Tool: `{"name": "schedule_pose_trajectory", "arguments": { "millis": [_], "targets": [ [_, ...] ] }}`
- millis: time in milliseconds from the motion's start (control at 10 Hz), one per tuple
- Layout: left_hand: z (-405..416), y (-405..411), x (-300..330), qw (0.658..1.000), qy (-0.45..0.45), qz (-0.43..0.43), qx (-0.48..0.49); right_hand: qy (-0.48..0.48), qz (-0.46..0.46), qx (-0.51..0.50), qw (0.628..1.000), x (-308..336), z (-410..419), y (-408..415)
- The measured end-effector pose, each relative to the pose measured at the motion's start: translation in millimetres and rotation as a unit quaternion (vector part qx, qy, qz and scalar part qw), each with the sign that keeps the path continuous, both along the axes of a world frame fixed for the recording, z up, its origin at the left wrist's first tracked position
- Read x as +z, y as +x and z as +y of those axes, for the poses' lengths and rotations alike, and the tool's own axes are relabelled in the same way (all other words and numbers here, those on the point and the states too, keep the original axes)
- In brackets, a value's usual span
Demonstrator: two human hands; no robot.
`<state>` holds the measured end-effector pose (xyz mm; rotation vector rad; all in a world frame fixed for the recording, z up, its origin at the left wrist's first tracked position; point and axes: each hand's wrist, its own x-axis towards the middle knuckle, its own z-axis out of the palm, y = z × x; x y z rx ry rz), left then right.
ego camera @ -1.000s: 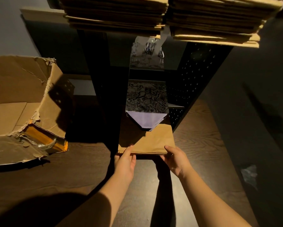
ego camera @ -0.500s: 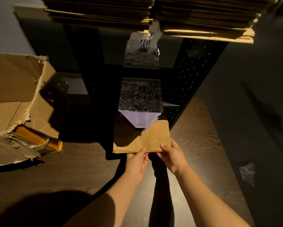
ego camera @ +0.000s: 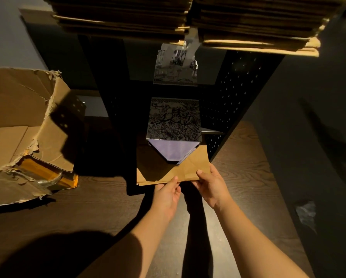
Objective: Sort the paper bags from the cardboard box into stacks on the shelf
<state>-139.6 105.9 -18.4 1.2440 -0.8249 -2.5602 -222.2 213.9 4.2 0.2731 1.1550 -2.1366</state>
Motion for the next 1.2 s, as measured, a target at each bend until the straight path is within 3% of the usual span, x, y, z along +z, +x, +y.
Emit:
{"name": "schedule_pose_trajectory", "arguments": {
  "millis": [300,700,1000,1100,1200],
  "targets": [
    [-19.2,-7.5,-10.2,0.995,0.041,-0.078,-0.036,0.083,-0.122,0.006,0.989,-6.7,-8.4,6.3],
    [-11.7,-6.3,4.0,0.994,0.050,-0.051,-0.087,0.142,-0.097,0.005,0.985,4.3,-4.6,-0.3],
    [-19.5,7.6,6.2,0.982,0.018,-0.088,-0.168,0.165,-0.068,0.012,0.984,5.9,9.2,10.6],
    [-23.3,12.7,6.2,0.977,0.004,-0.097,-0.187,0.165,-0.087,0.033,0.982,1.8,13.4,19.2],
    [-23.7,20.1,4.7,0.969,-0.012,-0.138,-0.206,0.206,-0.109,0.159,0.959,4.2,15.3,41.0]
  ]
}}
